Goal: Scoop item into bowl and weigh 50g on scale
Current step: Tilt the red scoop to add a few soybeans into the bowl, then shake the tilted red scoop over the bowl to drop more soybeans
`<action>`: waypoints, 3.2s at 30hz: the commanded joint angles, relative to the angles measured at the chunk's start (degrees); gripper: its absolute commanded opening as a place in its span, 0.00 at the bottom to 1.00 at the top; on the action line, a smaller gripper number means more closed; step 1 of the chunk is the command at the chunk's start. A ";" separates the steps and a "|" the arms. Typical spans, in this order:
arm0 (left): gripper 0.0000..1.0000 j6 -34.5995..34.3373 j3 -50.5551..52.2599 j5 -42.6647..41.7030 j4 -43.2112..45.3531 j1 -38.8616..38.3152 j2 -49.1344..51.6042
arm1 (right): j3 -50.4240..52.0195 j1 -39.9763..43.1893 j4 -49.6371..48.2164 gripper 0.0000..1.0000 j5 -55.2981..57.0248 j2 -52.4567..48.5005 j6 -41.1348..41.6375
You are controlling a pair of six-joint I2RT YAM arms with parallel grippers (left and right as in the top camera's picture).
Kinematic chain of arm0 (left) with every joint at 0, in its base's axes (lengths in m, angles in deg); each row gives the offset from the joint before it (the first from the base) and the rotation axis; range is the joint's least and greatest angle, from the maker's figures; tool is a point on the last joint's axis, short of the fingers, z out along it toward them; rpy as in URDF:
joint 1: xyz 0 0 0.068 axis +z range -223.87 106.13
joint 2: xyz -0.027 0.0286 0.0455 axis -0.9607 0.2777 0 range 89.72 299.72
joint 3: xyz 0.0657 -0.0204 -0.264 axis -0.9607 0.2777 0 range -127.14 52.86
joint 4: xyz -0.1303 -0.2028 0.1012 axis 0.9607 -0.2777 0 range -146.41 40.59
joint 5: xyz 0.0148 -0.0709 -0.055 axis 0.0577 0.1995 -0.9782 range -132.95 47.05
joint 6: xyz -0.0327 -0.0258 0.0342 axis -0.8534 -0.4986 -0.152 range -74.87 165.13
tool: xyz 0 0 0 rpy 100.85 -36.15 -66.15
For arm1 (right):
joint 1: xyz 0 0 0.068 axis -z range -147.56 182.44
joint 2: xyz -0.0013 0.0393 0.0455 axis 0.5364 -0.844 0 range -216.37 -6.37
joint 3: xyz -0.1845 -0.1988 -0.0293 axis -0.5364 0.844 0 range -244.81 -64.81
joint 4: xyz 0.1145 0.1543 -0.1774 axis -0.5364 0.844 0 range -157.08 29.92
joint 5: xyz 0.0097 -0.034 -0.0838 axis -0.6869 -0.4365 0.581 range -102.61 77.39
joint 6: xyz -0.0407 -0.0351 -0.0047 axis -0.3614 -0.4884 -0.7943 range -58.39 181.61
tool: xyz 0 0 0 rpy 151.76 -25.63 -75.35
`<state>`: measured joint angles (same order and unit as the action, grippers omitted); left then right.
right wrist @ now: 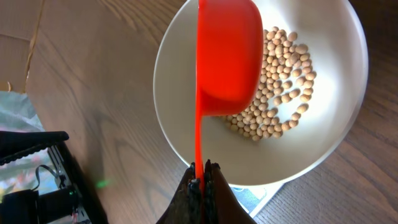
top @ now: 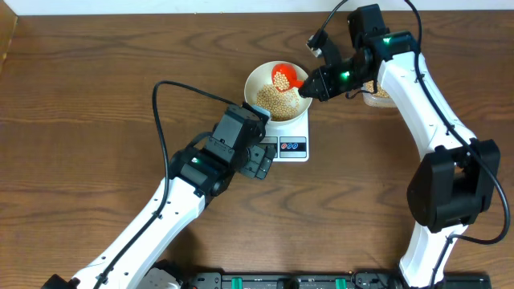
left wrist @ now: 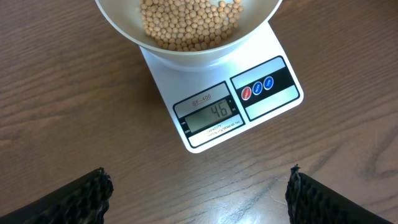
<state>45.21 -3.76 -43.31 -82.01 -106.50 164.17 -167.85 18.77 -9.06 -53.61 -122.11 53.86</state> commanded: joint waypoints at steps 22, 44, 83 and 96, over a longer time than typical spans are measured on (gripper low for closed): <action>0.92 0.76 0.11 -0.50 0.07 0.20 -0.48 | -1.29 -0.74 -0.02 0.01 0.83 2.23 0.37; 0.92 0.76 0.11 -0.50 0.07 0.20 -0.48 | -1.29 -8.37 -0.17 0.01 21.11 2.23 -0.26; 0.92 0.76 0.11 -0.50 0.07 0.20 -0.48 | -1.29 -6.56 -0.44 0.01 15.93 2.23 -0.90; 0.92 0.74 0.11 -0.50 0.07 0.20 -0.48 | -1.29 -4.87 -0.79 0.01 7.80 2.23 -0.83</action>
<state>45.21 -3.76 -43.31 -82.01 -106.50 164.17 -167.87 12.51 -9.56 -40.65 -122.11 53.62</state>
